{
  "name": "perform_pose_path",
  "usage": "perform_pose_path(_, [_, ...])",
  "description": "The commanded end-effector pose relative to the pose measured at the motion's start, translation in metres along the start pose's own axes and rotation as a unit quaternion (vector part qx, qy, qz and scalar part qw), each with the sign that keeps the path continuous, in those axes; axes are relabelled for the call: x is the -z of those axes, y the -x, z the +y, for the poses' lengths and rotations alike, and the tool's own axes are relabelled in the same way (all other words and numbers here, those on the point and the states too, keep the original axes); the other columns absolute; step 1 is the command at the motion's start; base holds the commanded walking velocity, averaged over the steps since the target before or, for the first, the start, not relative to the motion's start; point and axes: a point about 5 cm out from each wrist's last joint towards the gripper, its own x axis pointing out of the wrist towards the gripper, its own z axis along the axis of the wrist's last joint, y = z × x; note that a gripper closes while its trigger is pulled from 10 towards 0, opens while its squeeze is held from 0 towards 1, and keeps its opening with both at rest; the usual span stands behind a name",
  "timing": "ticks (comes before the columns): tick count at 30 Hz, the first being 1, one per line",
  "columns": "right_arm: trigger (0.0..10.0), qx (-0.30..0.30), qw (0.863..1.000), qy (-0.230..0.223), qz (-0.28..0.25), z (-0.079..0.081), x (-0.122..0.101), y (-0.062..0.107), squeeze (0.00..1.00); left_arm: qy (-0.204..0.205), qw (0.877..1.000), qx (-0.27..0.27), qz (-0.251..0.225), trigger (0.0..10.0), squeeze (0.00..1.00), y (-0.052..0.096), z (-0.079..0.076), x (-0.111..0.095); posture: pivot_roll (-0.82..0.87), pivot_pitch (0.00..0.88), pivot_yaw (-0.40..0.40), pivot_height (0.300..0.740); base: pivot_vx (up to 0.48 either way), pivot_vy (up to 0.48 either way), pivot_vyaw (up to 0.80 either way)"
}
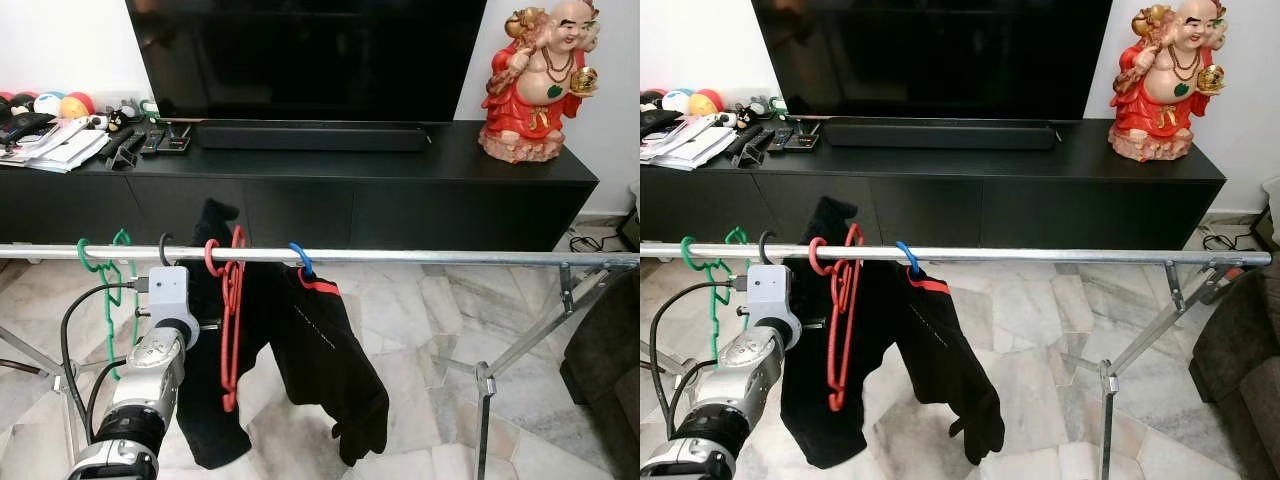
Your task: Hang hanger
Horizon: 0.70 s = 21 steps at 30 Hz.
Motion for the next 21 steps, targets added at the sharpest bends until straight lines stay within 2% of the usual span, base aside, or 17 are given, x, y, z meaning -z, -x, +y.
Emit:
perform_pose_path(1, [10.0,0.000,1.000,-0.002,0.009,0.001,0.005,0.001,0.00,0.009,1.000,-0.007,0.000,10.0,0.00,-0.003,0.005,-0.008,-0.05,0.087,-0.009,0.740,0.000,0.000,0.00])
perform_pose_path(3, [10.0,0.000,1.000,-0.001,0.012,0.001,0.007,0.001,0.00,0.009,0.999,-0.005,0.031,10.0,0.00,-0.002,0.009,0.003,-0.05,0.088,-0.008,0.740,0.000,0.000,0.00])
perform_pose_path(8, [10.0,-0.001,1.000,-0.002,0.015,0.001,0.008,0.001,0.00,0.016,0.998,-0.005,0.062,10.0,0.00,-0.001,0.012,0.014,-0.05,0.089,-0.006,0.740,0.000,0.000,0.00])
perform_pose_path(15, [10.0,-0.002,1.000,-0.002,0.020,0.001,0.011,0.001,0.00,-0.015,0.992,0.017,0.127,10.0,0.00,0.003,0.007,0.035,-0.06,0.092,-0.004,0.740,0.000,0.000,0.00])
perform_pose_path(19, [10.0,-0.003,1.000,-0.001,0.022,0.001,0.012,0.002,0.00,-0.022,0.991,0.020,0.131,10.0,0.00,0.005,0.004,0.041,-0.05,0.094,-0.006,0.740,0.000,0.000,0.00])
perform_pose_path(21, [10.0,-0.002,1.000,-0.001,0.023,0.000,0.012,0.002,0.00,-0.018,0.993,0.024,0.113,10.0,0.00,0.006,0.002,0.040,-0.05,0.094,-0.007,0.740,0.000,0.000,0.00])
